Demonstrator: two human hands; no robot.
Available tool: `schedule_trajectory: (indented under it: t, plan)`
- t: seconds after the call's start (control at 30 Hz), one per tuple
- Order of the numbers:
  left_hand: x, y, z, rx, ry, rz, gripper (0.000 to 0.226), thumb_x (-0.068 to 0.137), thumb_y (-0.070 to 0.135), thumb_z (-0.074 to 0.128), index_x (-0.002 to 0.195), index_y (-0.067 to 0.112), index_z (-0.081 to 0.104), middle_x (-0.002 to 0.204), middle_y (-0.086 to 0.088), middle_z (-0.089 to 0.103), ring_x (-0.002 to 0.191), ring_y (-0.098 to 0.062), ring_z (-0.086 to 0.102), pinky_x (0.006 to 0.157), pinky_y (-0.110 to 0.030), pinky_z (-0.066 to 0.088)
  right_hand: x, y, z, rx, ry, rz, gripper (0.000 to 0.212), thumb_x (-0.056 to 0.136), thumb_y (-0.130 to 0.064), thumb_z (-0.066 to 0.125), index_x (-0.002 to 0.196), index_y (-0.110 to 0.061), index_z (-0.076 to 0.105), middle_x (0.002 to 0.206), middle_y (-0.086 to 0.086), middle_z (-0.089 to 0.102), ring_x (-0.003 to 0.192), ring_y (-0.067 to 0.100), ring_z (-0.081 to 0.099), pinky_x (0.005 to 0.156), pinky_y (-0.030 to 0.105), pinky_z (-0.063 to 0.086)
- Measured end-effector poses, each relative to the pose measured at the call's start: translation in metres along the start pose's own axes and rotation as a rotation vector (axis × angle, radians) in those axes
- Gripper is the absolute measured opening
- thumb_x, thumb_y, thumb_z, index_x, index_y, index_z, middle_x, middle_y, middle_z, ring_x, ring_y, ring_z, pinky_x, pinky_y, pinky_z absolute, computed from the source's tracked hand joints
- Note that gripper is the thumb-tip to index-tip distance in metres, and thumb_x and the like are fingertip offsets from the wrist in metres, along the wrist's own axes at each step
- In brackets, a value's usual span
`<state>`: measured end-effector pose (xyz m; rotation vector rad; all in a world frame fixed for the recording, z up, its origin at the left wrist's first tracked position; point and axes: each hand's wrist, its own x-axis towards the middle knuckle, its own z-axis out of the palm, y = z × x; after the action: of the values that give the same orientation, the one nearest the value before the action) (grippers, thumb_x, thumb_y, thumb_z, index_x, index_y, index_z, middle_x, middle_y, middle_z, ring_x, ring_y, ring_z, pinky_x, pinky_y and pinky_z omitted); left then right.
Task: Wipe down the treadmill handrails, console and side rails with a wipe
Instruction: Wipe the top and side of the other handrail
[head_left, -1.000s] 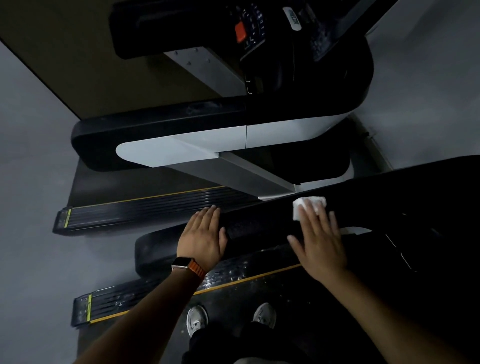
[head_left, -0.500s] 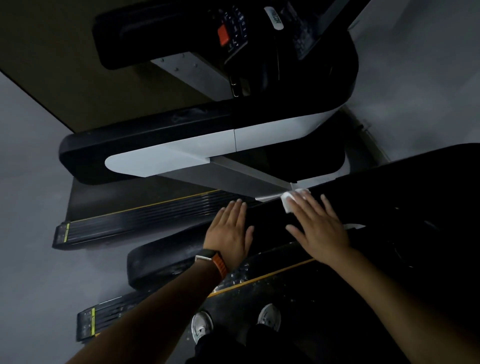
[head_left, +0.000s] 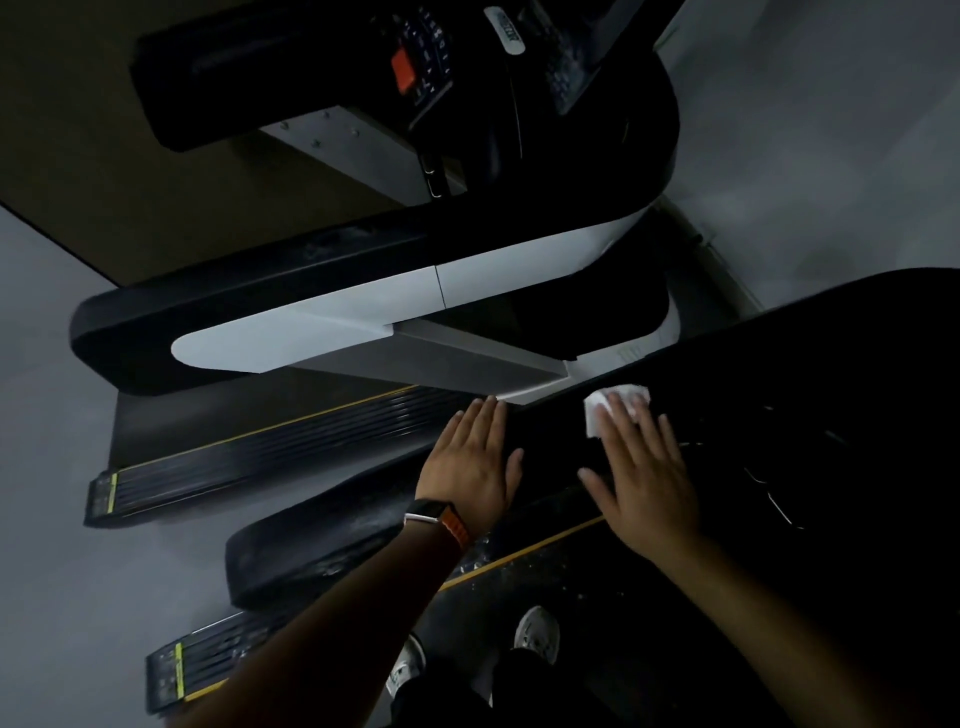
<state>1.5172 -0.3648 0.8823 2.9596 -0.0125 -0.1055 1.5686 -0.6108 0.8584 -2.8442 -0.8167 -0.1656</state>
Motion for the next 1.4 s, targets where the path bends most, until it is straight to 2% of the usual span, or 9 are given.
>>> schedule_trajectory:
  t: [0.1,0.27,0.4,0.47,0.57,0.67,0.8,0.97,1.4]
  plan:
    - [-0.001,0.000,-0.001,0.005,0.006,-0.005,0.069,0.105,0.050,0.021,0.158,0.007,0.033,0.163,-0.013,0.036,0.152,-0.026,0.031,0.125,-0.035,0.010,-0.009,0.010,0.001,-0.057,-0.029,-0.193,0.075,0.103,-0.054,0.040,0.165,-0.014,0.026,0.174,0.005,0.018,0.161,0.026,0.013,0.124,0.059,0.025]
    - [-0.001,0.001,0.001,0.022,0.010,-0.009,0.068,0.105,0.048,0.024,0.157,0.006,0.037,0.161,-0.013,0.039,0.151,-0.026,0.035,0.124,-0.036,0.014,0.027,0.030,-0.010,-0.010,0.014,0.113,0.070,0.107,-0.055,0.032,0.163,-0.013,0.032,0.171,0.006,0.027,0.160,0.027,0.018,0.126,0.058,0.020]
    - [-0.001,0.001,0.000,0.021,0.009,-0.011,0.068,0.105,0.049,0.024,0.156,0.006,0.037,0.161,-0.013,0.040,0.151,-0.026,0.035,0.124,-0.037,0.016,0.052,0.017,-0.009,-0.030,-0.082,-0.082,0.076,0.107,-0.064,0.018,0.161,-0.015,0.037,0.169,0.004,0.033,0.159,0.024,0.023,0.127,0.054,0.019]
    - [-0.001,0.000,0.000,0.020,0.008,-0.008,0.069,0.105,0.050,0.021,0.158,0.007,0.034,0.162,-0.013,0.038,0.152,-0.025,0.032,0.125,-0.036,0.012,0.057,0.036,-0.013,-0.023,-0.064,-0.035,0.076,0.107,-0.064,0.012,0.161,-0.017,0.038,0.168,0.003,0.036,0.157,0.024,0.027,0.128,0.053,0.018]
    - [0.000,0.001,0.000,0.018,0.006,-0.010,0.069,0.105,0.050,0.020,0.158,0.007,0.034,0.163,-0.012,0.037,0.152,-0.025,0.031,0.125,-0.035,0.010,0.047,0.044,-0.013,0.020,0.005,0.125,0.072,0.108,-0.059,0.026,0.162,-0.012,0.033,0.170,0.008,0.029,0.160,0.027,0.019,0.126,0.055,0.020]
    - [0.000,0.000,0.003,0.006,0.001,-0.005,0.069,0.105,0.050,0.020,0.158,0.007,0.034,0.163,-0.012,0.037,0.153,-0.025,0.031,0.126,-0.036,0.013,0.016,0.029,-0.009,-0.003,0.022,0.022,0.077,0.105,-0.057,0.037,0.164,-0.009,0.028,0.173,0.010,0.021,0.161,0.027,0.013,0.128,0.054,0.021]
    - [0.000,-0.001,0.006,0.005,0.020,-0.013,0.067,0.106,0.049,0.024,0.156,0.007,0.039,0.160,-0.013,0.042,0.150,-0.026,0.037,0.125,-0.037,0.018,-0.007,0.044,-0.009,-0.012,0.036,0.047,0.075,0.105,-0.054,0.036,0.164,-0.010,0.026,0.173,0.008,0.019,0.161,0.026,0.014,0.123,0.059,0.029]
    - [-0.001,-0.001,0.001,-0.013,0.000,-0.003,0.070,0.106,0.052,0.016,0.162,0.010,0.024,0.167,-0.009,0.027,0.156,-0.023,0.022,0.126,-0.034,0.004,-0.009,0.013,-0.006,0.033,-0.019,0.092,0.081,0.104,-0.057,0.036,0.166,-0.009,0.015,0.175,0.010,0.008,0.162,0.027,0.004,0.128,0.053,0.021]
    - [-0.021,-0.031,-0.020,-0.068,-0.009,0.161,0.069,0.106,0.055,0.013,0.165,0.019,0.014,0.171,-0.001,0.009,0.158,-0.015,0.003,0.129,-0.036,0.002,-0.022,-0.064,-0.027,0.049,0.076,0.075,0.076,0.106,-0.055,0.037,0.166,-0.011,0.019,0.175,0.006,0.009,0.162,0.024,0.008,0.128,0.046,0.017]
